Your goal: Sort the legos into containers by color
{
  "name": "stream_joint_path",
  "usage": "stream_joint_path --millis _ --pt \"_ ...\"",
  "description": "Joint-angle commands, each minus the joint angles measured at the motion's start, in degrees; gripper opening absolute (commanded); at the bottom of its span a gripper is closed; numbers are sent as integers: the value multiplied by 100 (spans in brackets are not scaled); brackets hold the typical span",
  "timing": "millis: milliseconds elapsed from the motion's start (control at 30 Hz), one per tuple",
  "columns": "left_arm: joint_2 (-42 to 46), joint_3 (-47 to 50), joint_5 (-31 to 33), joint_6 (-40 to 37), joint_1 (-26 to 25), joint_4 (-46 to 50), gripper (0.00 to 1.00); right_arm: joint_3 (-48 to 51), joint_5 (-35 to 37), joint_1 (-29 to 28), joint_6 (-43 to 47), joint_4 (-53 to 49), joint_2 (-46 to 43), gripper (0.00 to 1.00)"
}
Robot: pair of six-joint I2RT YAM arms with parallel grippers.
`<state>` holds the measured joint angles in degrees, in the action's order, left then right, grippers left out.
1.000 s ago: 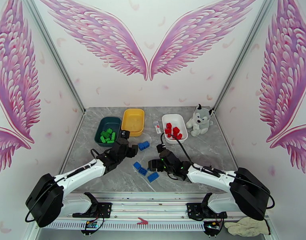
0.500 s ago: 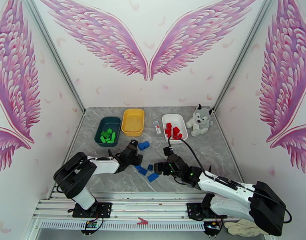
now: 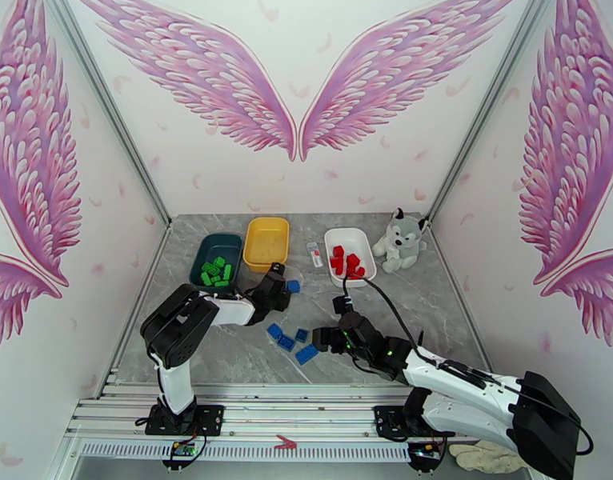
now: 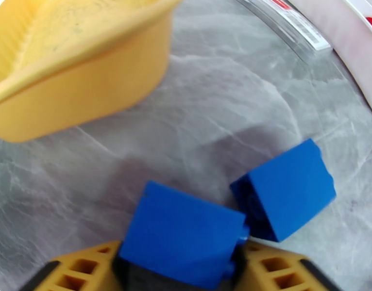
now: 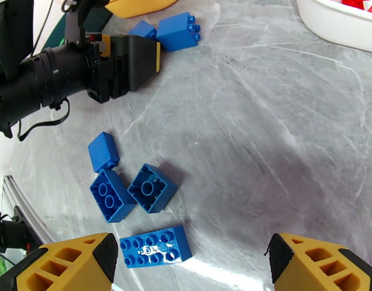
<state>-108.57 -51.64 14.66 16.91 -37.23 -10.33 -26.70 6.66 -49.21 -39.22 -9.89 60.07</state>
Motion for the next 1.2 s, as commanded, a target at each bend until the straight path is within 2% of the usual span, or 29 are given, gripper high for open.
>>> stream_joint_path --millis 0,100,200,567,600,667,767,833,933,1167 --pt "-124 -79 -364 -53 -98 418 43 63 183 -59 -87 -135 -110 88" --pt "85 3 -376 -49 -124 495 33 27 235 -57 -86 -167 -125 88" --pt "379 124 -400 -30 -136 522 28 -37 337 -54 -88 -236 -132 88" --pt "1331 -58 -286 -109 -111 1191 24 -259 634 -37 64 -338 -264 89" --pt "1369 -93 -253 -101 -109 1255 25 -287 633 -36 93 -330 -242 90" --pt "1409 -151 -170 -87 -107 1385 34 -350 627 -36 146 -304 -193 90" --pt "1371 -151 -90 -42 -109 1445 56 -436 570 -34 215 -218 -63 91" --pt "1278 -120 -23 -8 -122 1443 66 -493 500 -23 244 -142 74 91" --pt "1053 -96 50 95 -103 1401 69 -571 375 -26 282 19 310 90" --pt "223 -540 140 324 -101 1435 67 -807 89 -25 332 308 900 88"
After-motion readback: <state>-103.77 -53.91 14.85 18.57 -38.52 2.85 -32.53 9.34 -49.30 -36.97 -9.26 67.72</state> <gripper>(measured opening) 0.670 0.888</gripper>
